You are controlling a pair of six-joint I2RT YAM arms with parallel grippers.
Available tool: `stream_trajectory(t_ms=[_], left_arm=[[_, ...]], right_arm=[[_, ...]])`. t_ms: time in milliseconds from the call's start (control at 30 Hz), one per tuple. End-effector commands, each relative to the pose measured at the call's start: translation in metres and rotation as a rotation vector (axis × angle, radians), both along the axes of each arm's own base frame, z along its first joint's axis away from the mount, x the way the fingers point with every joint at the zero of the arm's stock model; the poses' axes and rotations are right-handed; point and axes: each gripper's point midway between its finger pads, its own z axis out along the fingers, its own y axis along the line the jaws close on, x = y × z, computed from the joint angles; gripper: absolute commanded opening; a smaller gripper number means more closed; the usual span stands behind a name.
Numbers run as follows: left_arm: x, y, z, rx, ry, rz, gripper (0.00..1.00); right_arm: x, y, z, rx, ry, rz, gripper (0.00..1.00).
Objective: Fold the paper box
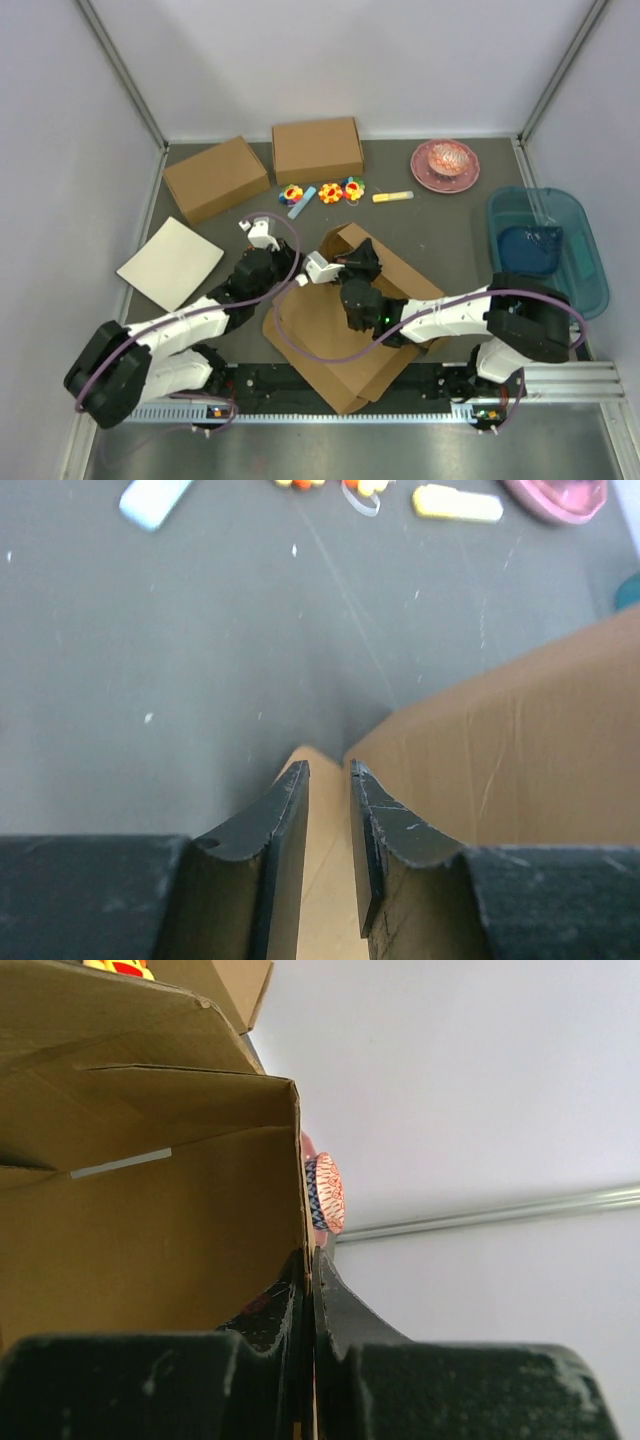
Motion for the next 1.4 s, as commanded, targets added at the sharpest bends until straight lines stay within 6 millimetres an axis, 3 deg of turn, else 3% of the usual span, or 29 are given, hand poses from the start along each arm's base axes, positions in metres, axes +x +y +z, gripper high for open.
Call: stream_trajectory(t_ms=[0,133,233,333,667,800,1000,1200,1267,1367], left_arm=[[0.04,-0.015,0.064,-0.172,-0.17,0.028,0.28],[0.048,-0.036,0.065,-0.206,-0.157,-0.05,0.27],[0.032,-0.06,0.063,-0.255,-0.147,-0.211,0.29],[0.02,-0.072,0.054,-0.277,-0.13,-0.3,0.34],[-0.002,-0.073,0.035,-0.269,-0.129,-0.382,0.44],[-0.01,-0.067,0.034,-0.254,-0.158,-0.393,0.56],[-0.016,-0.059,0.031,-0.244,-0.215,-0.392,0.66],[-0.018,-0.061,0.045,-0.291,-0.309,-0.41,0.81],[-0.017,-0.063,0.05,-0.302,-0.338,-0.416,0.99],[-0.013,-0.066,0.047,-0.291,-0.338,-0.412,0.99]], right_arm=[[-0.005,-0.002,-0.018,0.017,0.042,0.023,0.0],[-0.006,-0.002,-0.021,0.029,0.054,0.029,0.0],[-0.006,-0.001,-0.021,0.035,0.056,0.033,0.0],[-0.006,0.0,-0.021,0.034,0.059,0.035,0.0],[-0.005,0.003,-0.023,0.041,0.067,0.036,0.0],[-0.006,0.002,-0.024,0.046,0.071,0.036,0.0],[-0.007,0.001,-0.019,0.076,0.086,0.042,0.0],[-0.008,0.001,-0.019,0.088,0.101,0.045,0.0],[-0.009,0.001,-0.02,0.09,0.106,0.045,0.0],[-0.009,0.001,-0.02,0.1,0.112,0.043,0.0]])
